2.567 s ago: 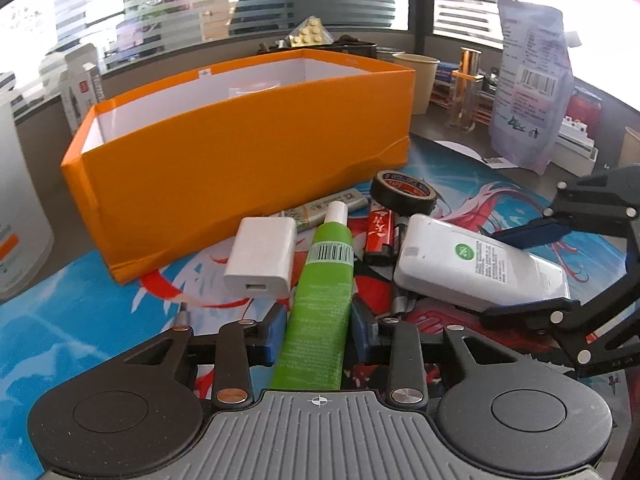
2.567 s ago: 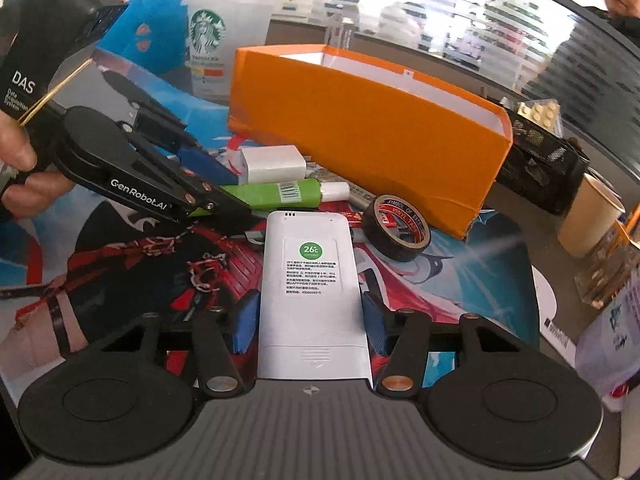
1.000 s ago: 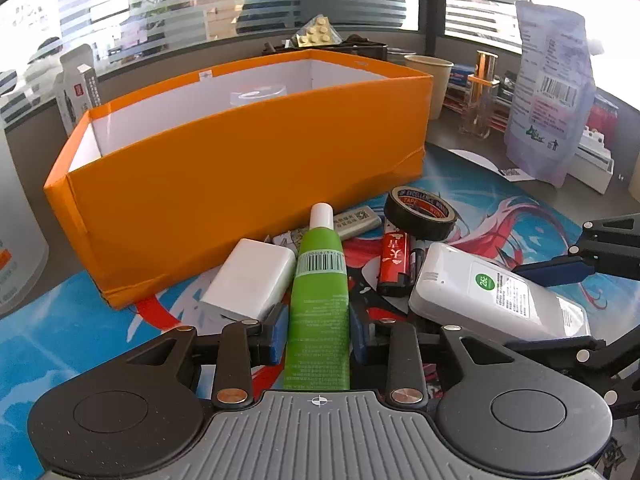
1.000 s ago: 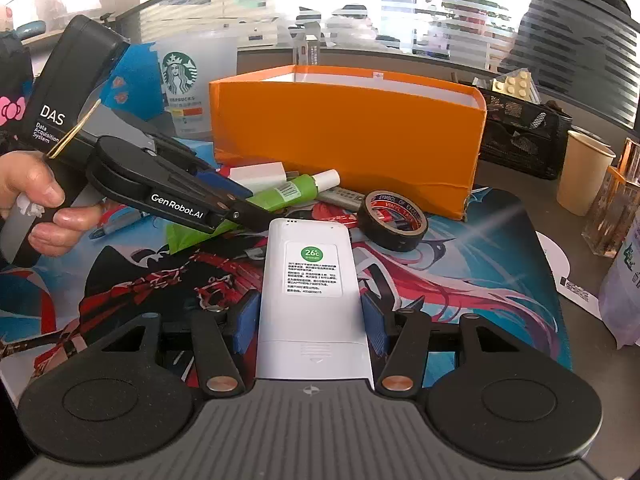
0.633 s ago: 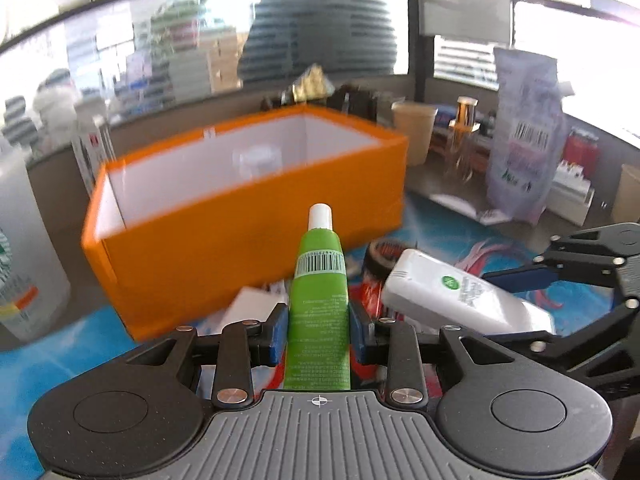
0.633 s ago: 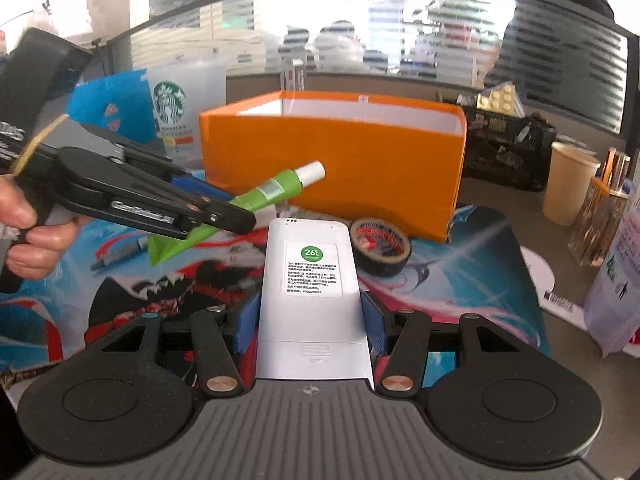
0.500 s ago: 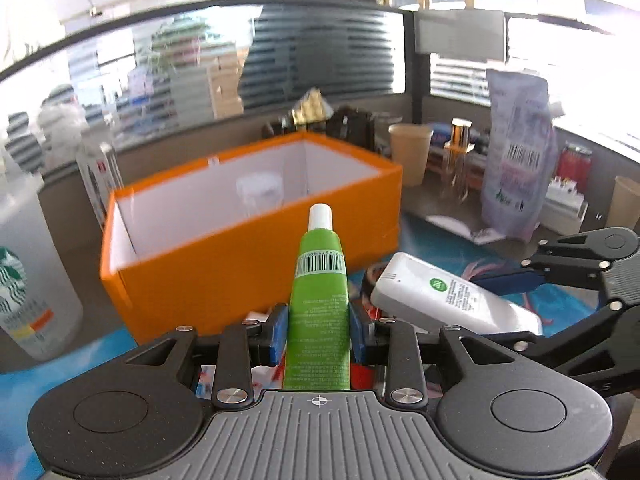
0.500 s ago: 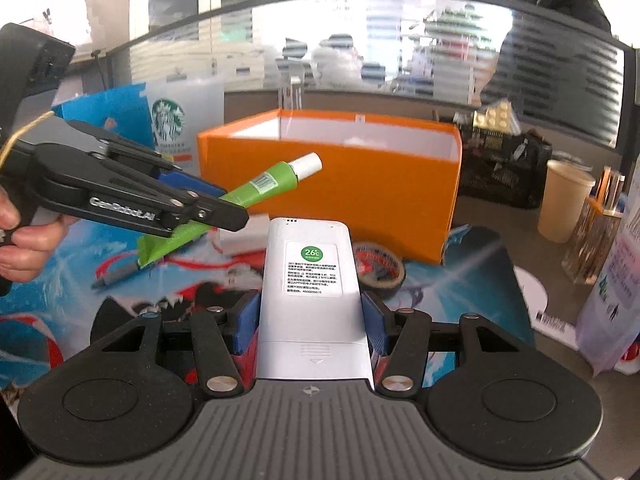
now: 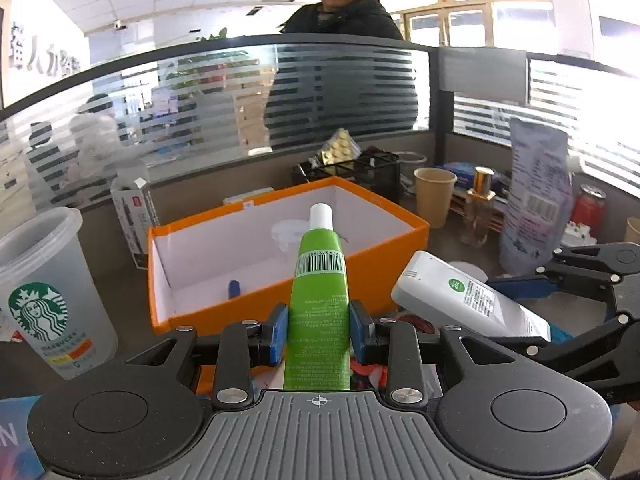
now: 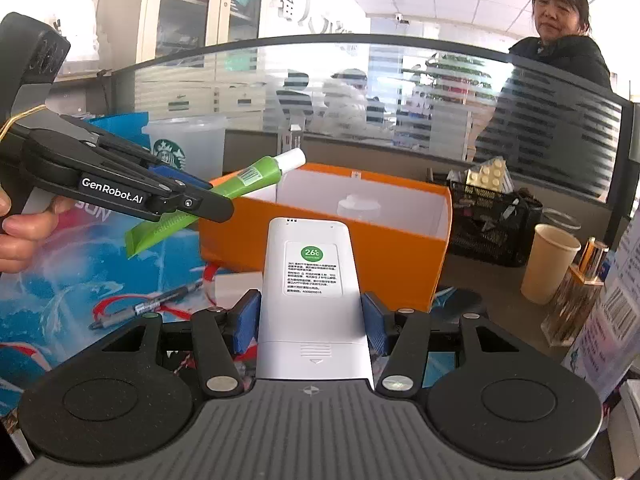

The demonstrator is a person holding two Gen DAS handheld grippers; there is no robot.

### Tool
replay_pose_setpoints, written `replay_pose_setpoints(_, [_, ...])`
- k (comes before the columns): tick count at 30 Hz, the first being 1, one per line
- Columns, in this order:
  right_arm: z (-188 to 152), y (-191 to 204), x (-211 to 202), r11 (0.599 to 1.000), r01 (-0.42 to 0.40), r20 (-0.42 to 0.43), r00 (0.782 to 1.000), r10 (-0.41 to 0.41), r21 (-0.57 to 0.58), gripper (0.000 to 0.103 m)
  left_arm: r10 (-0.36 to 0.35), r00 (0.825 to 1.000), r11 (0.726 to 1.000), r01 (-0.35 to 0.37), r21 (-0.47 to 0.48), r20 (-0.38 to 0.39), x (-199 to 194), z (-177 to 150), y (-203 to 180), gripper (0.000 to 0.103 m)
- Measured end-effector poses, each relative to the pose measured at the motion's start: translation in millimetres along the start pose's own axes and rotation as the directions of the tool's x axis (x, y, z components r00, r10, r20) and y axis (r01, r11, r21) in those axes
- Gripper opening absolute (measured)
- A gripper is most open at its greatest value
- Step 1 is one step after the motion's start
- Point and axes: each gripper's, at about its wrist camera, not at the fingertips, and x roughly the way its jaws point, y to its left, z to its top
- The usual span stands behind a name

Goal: Organize rigid objects
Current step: 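Lift green tube and white device and carry both over orange box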

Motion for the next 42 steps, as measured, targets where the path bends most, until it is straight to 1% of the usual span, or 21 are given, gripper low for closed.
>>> replay_pose_setpoints(6, [15, -3, 6, 1.000, 0.012, 0.029, 1.000, -0.012, -0.009, 0.051, 0.020, 1.000, 1.000, -0.020, -0.013, 0.021, 2, 13, 9, 0.030])
replay_pose_setpoints(10, [27, -8, 11, 1.000, 0.018, 0.058, 0.998, -0.018, 0.004, 0.051, 0.033, 0.999, 0.999, -0.032, -0.022, 0.021, 8, 22, 16, 0.030])
replay_pose_setpoints(21, [52, -26, 28, 0.998, 0.043, 0.100, 0.994, -0.047, 0.043, 0.051, 0.034, 0.999, 0.999, -0.033, -0.039, 0.032, 24, 41, 28, 0.030])
replay_pose_setpoints(29, [74, -45, 54, 0.996, 0.066, 0.106, 0.992, -0.073, 0.063, 0.051, 0.046, 0.999, 0.996, -0.045, -0.084, 0.017, 45, 53, 46, 0.030])
replay_pose_setpoints(36, [89, -62, 77, 0.992, 0.072, 0.104, 0.991, -0.083, 0.103, 0.051, 0.056, 0.998, 0.993, -0.056, -0.103, 0.004, 65, 62, 57, 0.030])
replay_pose_setpoints(42, [98, -76, 105, 0.988, 0.083, 0.075, 0.993, -0.093, 0.133, 0.051, 0.059, 0.998, 0.990, -0.063, -0.127, -0.032, 88, 62, 64, 0.030])
